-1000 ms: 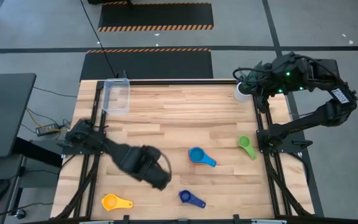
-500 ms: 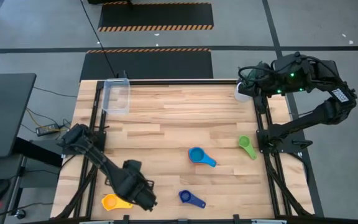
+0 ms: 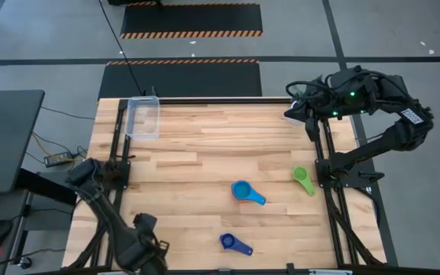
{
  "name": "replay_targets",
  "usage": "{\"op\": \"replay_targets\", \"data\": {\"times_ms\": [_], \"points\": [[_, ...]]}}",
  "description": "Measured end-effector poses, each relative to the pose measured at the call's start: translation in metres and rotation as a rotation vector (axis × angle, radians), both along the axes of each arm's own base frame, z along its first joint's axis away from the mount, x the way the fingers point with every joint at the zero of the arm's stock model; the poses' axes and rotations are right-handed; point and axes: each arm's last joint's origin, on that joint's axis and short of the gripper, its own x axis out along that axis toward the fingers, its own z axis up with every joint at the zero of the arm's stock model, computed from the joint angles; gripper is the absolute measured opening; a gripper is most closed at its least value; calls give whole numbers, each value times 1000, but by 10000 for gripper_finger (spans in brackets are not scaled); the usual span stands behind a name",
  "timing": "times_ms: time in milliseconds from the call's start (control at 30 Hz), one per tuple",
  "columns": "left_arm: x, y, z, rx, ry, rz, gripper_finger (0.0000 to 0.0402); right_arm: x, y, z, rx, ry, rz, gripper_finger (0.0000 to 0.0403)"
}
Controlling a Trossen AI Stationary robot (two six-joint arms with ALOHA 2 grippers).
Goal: Nest measuring cups in basket
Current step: Stack the yellow measuring cup on top of the light blue measuring cup
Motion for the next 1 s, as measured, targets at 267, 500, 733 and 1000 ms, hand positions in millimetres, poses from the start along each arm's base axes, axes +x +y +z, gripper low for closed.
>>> {"op": "replay_targets", "data": {"times_ms": [267,500,733,1000], "points": [[-8,-25,-2,-135,-100,-81,55,19,-1,-7,8,49,2,3],[-15,-35,-8,-112,-136,-128,97,32,0,-13,10,82,13,4],[-18,-50,-32,-61,-104,-164,112,36,5,-10,7,44,39,4],[-17,-59,-58,-33,-33,-252,112,38,7,-5,3,-8,49,5]]}}
